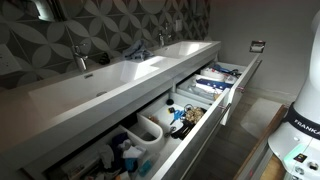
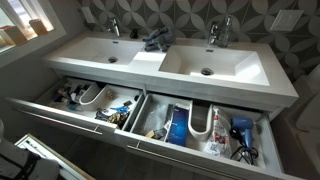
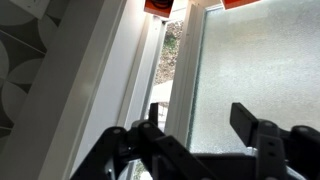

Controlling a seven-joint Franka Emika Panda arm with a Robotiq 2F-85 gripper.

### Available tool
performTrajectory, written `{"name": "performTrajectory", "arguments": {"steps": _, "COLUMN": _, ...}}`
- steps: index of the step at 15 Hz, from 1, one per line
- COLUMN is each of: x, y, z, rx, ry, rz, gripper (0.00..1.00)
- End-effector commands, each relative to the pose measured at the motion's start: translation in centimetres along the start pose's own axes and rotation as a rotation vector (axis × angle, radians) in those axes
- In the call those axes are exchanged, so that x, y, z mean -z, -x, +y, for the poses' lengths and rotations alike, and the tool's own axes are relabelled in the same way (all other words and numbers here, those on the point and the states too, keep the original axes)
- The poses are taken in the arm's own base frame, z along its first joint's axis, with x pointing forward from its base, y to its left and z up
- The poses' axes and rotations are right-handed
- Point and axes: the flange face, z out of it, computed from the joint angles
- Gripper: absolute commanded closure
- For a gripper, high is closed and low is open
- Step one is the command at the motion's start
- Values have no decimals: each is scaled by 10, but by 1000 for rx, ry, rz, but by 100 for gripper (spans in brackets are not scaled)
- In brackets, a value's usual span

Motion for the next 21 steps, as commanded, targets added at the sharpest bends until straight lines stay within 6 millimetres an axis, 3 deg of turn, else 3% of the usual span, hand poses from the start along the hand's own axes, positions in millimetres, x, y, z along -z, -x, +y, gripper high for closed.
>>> {"name": "performTrajectory", "arguments": {"steps": 1, "x": -21, "y": -24, "z": 15, "rx": 13, "ry": -46, "rz": 58, "gripper": 56}}
{"name": "performTrajectory", "arguments": {"steps": 6, "x": -48, "y": -46, "z": 23, "rx": -59, "ry": -89, "rz": 131, "gripper": 91}}
{"name": "performTrajectory", "arguments": {"steps": 7, "x": -39, "y": -31, "z": 16, "rx": -22, "ry": -57, "rz": 78, "gripper": 72}}
{"name": "performTrajectory", "arguments": {"steps": 9, "x": -48, "y": -37, "z": 18, "rx": -32, "ry": -72, "rz": 96, "gripper": 86}}
{"name": "performTrajectory", "arguments": {"steps": 12, "x": -51, "y": -39, "z": 20, "rx": -38, "ry": -77, "rz": 104, "gripper": 90}}
{"name": "performTrajectory", "arguments": {"steps": 14, "x": -59, "y": -41, "z": 19, "rx": -29, "ry": -95, "rz": 109, "gripper": 100}}
{"name": "performTrajectory", "arguments": {"steps": 21, "x": -120, "y": -42, "z": 19, "rx": -10, "ry": -152, "rz": 129, "gripper": 100}}
